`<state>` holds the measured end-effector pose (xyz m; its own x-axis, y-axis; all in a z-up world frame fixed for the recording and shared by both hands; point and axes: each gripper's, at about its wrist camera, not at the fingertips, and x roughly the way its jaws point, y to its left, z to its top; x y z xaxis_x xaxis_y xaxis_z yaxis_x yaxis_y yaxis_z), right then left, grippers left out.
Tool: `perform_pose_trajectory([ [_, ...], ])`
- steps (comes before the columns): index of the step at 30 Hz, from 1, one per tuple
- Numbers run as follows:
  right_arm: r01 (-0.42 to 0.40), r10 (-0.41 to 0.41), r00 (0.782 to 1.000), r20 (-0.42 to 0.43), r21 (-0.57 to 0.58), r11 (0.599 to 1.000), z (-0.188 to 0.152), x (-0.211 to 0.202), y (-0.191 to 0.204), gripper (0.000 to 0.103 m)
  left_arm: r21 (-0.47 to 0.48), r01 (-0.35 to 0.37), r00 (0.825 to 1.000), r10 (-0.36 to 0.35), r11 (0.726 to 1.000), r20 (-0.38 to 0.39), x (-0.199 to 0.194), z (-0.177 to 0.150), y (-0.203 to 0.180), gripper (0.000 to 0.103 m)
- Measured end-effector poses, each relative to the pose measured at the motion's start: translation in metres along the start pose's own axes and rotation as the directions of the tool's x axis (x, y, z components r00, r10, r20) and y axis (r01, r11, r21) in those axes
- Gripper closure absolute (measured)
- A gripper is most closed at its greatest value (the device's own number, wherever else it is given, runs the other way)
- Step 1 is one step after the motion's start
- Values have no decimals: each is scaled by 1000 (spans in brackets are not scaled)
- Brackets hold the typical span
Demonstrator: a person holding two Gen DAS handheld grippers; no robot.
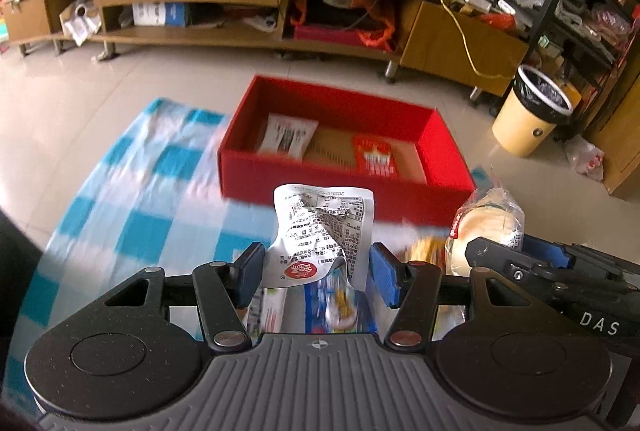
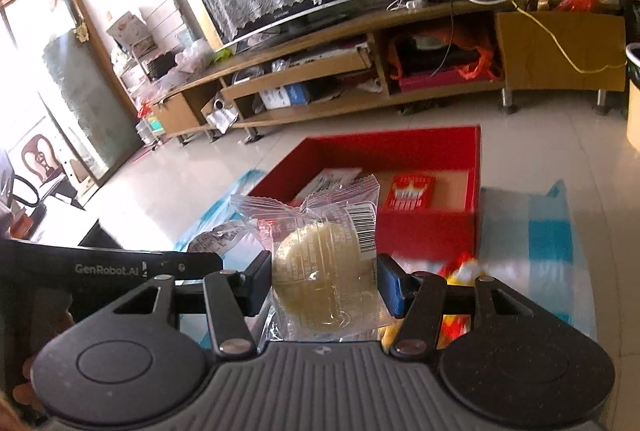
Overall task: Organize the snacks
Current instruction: 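Carry the bun and white wrapper into the red box and release both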
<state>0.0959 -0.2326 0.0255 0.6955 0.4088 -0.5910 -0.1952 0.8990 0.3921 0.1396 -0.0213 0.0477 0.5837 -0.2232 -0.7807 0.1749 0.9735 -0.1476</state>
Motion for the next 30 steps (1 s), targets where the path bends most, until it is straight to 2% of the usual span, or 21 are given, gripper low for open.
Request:
perform_pose_trajectory([
  [6, 11, -11, 1000, 22, -8, 1000, 29, 27, -6, 49, 0, -22, 1000, 22, 1000, 20, 24, 32, 1, 39],
  [15, 43, -43, 999, -2, 2, 999, 60, 79, -27, 49, 12, -67, 997, 67, 998, 31, 67, 69, 1, 39],
  [20, 58, -58, 998, -2, 15, 998, 74, 107, -39, 49, 34, -92, 996, 91, 995, 23, 93, 77, 0, 39],
  [27, 105, -105, 994, -25, -11, 994, 77, 144, -45, 49, 12, -98, 995, 98, 995, -13, 123, 81, 15, 38],
  [30, 115, -116, 991, -72, -11, 993, 75, 155, -49, 48, 4, -108, 994, 108, 994, -26, 130, 79, 21, 34],
])
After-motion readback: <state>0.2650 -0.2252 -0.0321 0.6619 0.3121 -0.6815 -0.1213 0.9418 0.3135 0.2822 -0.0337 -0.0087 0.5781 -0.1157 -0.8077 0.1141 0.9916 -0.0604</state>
